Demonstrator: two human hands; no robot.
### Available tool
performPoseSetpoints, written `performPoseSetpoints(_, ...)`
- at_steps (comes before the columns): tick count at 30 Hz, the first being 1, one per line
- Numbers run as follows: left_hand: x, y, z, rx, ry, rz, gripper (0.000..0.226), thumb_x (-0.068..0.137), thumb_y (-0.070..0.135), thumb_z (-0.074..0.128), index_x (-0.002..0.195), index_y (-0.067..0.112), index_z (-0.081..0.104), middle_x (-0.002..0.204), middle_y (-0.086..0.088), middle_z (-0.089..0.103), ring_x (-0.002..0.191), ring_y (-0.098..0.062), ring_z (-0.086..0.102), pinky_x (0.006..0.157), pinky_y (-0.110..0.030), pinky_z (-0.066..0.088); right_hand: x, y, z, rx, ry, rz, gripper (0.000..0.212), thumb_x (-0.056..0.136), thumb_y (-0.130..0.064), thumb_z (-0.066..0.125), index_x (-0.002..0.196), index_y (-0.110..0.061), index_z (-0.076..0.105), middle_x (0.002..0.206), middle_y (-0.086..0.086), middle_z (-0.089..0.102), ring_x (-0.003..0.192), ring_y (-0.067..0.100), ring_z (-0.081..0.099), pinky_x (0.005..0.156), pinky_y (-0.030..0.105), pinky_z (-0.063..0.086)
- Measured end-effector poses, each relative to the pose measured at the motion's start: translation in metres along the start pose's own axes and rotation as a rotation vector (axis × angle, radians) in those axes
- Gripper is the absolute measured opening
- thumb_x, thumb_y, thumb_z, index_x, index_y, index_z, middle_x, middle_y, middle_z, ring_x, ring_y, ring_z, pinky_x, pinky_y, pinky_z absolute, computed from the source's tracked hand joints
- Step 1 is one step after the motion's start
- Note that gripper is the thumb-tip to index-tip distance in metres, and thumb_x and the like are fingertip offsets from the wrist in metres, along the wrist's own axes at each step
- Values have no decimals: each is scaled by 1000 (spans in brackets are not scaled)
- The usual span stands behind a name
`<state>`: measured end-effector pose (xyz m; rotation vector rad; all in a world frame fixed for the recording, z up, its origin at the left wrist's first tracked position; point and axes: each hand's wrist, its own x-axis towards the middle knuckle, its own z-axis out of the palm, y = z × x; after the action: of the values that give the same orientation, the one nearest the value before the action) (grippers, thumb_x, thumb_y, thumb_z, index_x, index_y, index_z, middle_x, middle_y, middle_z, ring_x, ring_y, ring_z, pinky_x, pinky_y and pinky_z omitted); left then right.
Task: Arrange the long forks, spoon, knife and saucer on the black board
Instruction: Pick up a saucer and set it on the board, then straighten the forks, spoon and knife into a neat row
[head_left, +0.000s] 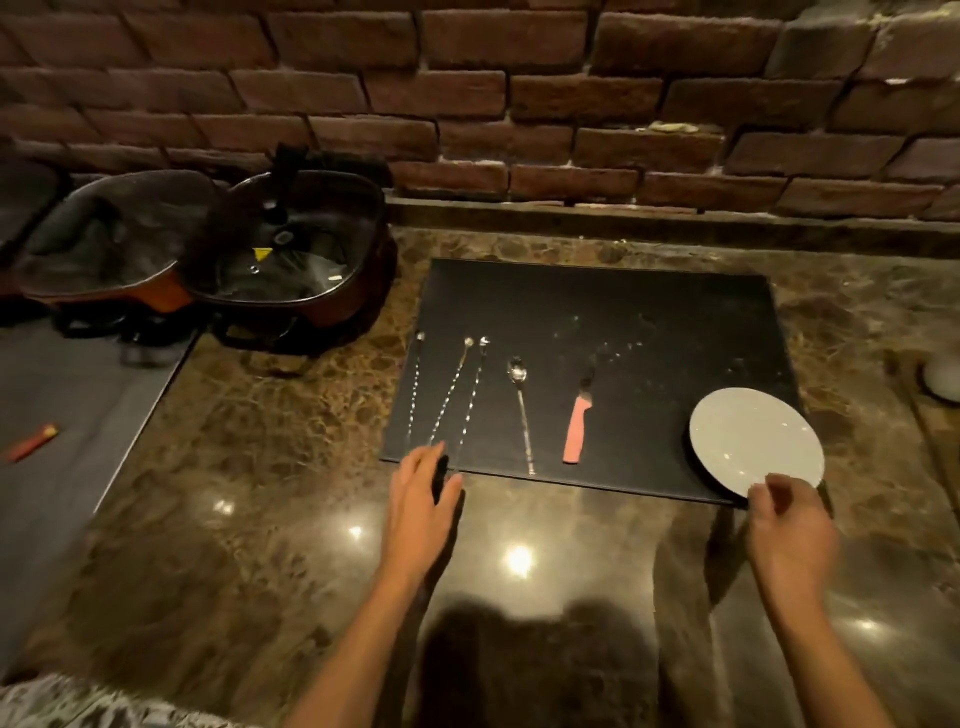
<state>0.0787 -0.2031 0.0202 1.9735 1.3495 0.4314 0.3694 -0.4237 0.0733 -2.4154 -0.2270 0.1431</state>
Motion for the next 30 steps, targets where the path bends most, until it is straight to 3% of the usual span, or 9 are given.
performPoseSetpoints(5, 41, -74, -74, 293, -10, 69, 70, 99, 49, 59, 159, 28, 32, 171, -5, 19, 158, -26, 14, 123, -49, 21, -79, -69, 60, 94, -160, -6, 24, 92, -12, 58, 112, -1, 62, 106, 23, 67, 97, 37, 62, 87, 43, 47)
performPoseSetpoints(11, 105, -108, -101, 454, -52, 148, 69, 101, 55, 46, 162, 30, 26, 172, -5, 13, 159, -27, 5, 126, -48, 11, -143, -143, 135, 96, -324, -47, 16, 91, -10, 59, 104, -6, 67, 98, 16, 70, 93, 32, 64, 81, 34, 45)
performPoseSetpoints(16, 157, -111, -87, 535, -151, 230, 71, 100, 62, 27, 163, 31, 17, 172, -5, 10, 159, -28, 5, 127, -49, 8, -155, -199, 190, 82, -409, -85, 16, 91, -9, 56, 102, -5, 67, 97, 17, 70, 95, 33, 64, 86, 40, 49)
performPoseSetpoints(19, 178, -111, -78, 569, -143, 270, 71, 98, 64, 19, 162, 33, 23, 171, -8, 19, 157, -32, 16, 125, -52, 15, -151, -223, 219, 33, -441, -103, 14, 91, -10, 55, 98, -7, 66, 96, 15, 70, 95, 32, 63, 83, 37, 48)
performPoseSetpoints(30, 191, -132, -58, 618, 78, 437, 62, 102, 58, 35, 156, 28, 40, 162, -12, 39, 150, -37, 35, 119, -58, 28, -138, -255, 282, -294, -484, -211, 14, 89, -22, 62, 94, -10, 55, 98, 16, 65, 90, 41, 62, 71, 43, 52)
